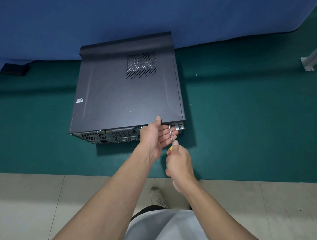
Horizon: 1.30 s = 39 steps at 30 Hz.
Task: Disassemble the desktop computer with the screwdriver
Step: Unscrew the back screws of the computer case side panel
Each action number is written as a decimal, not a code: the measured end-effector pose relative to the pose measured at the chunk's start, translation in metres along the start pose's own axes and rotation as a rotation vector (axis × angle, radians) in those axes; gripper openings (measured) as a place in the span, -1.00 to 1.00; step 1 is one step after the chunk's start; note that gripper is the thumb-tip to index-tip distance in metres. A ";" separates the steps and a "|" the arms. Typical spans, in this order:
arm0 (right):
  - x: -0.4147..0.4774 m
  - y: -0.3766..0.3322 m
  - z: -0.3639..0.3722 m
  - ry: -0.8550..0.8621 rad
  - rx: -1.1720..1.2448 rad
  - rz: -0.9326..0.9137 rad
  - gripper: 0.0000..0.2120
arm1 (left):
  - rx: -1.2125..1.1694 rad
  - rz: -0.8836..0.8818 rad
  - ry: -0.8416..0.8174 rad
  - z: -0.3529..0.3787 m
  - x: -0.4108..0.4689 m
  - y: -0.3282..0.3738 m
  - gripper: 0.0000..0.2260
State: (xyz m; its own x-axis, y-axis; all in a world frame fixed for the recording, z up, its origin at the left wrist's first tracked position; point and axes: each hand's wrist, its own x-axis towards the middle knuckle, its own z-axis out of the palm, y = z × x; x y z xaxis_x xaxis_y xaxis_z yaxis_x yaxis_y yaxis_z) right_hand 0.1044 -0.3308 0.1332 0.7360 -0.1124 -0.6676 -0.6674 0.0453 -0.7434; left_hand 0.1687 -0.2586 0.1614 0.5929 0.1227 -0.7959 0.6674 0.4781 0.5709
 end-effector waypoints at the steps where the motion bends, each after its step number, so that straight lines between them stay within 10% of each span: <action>1: -0.001 0.000 0.003 0.075 -0.223 -0.082 -0.57 | 0.000 -0.002 0.001 0.000 0.000 0.000 -0.62; 6: 0.003 0.003 0.002 0.075 -0.234 -0.097 -0.58 | 0.028 0.052 -0.001 0.000 -0.001 -0.004 -0.79; 12: -0.001 -0.004 -0.021 -0.285 0.460 0.178 -0.69 | 0.072 0.129 0.064 0.007 -0.003 -0.011 -0.84; 17: -0.012 -0.004 -0.051 -0.594 0.441 0.317 -0.78 | 0.071 0.137 0.047 0.007 -0.002 -0.011 -0.88; 25: -0.021 -0.009 -0.028 -0.140 -0.402 -0.090 -0.89 | 0.138 0.173 0.082 0.007 -0.002 -0.014 -0.82; 33: -0.019 -0.026 -0.054 -0.531 0.169 0.180 -0.86 | 0.005 0.142 -0.021 0.010 -0.005 -0.012 -0.84; 39: -0.024 -0.020 -0.038 -0.183 -0.293 -0.033 -0.83 | 0.082 0.177 0.061 0.005 -0.006 -0.017 -0.81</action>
State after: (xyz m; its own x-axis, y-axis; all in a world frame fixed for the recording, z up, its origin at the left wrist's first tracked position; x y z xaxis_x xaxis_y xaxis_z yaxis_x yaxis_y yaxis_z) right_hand 0.0955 -0.3671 0.1656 0.7483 0.0725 -0.6594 -0.6274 -0.2456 -0.7389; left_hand 0.1564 -0.2718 0.1576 0.6779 0.2519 -0.6906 0.5911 0.3718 0.7158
